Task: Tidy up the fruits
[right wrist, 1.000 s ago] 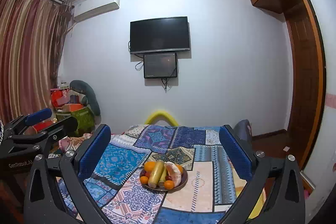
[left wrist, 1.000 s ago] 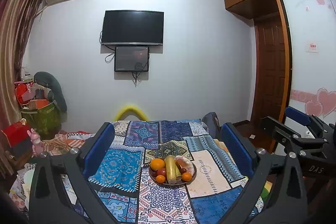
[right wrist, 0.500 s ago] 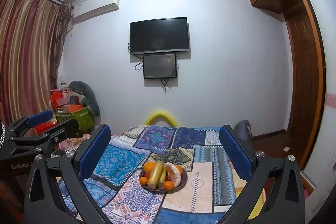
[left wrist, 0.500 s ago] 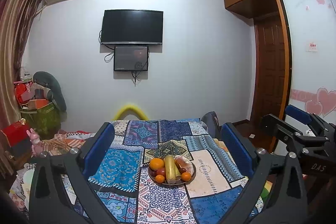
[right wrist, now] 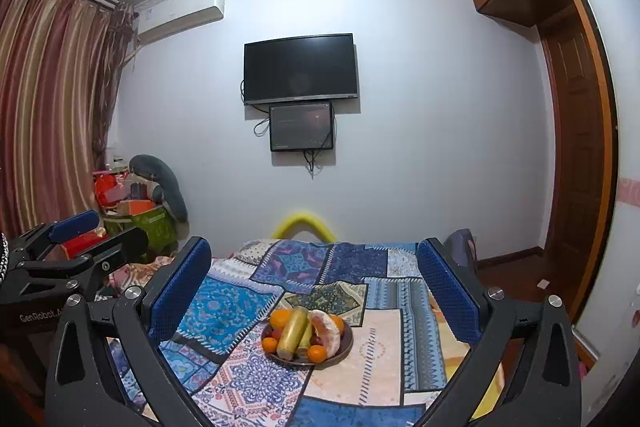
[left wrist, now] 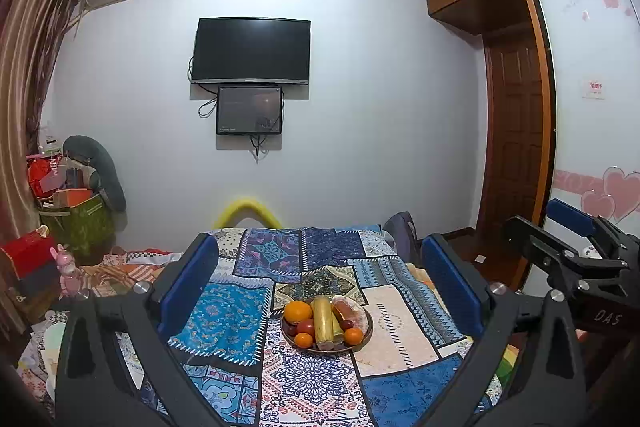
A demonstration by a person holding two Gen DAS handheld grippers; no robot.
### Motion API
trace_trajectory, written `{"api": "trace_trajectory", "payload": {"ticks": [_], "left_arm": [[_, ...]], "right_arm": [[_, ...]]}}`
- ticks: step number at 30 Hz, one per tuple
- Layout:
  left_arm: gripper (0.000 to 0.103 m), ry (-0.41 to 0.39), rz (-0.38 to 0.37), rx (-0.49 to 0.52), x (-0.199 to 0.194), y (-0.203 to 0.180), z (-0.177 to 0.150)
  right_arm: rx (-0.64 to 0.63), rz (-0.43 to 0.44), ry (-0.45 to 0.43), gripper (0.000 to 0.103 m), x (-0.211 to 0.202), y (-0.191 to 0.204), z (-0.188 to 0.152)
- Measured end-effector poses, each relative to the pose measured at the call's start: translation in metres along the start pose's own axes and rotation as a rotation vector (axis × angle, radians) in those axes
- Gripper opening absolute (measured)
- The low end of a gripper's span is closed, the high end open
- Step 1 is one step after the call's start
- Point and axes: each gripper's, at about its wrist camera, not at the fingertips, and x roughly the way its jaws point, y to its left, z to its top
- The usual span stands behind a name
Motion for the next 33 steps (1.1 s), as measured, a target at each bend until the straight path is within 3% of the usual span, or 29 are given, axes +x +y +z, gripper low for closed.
{"api": "trace_trajectory", "payload": {"ticks": [33], "left_arm": [[0.103, 0.025, -0.04, 0.004, 0.0039, 0.0021, -0.003]], "right_arm": [[0.006, 0.005, -0.004, 0.103, 0.0001, 0.0022, -0.0012]]}}
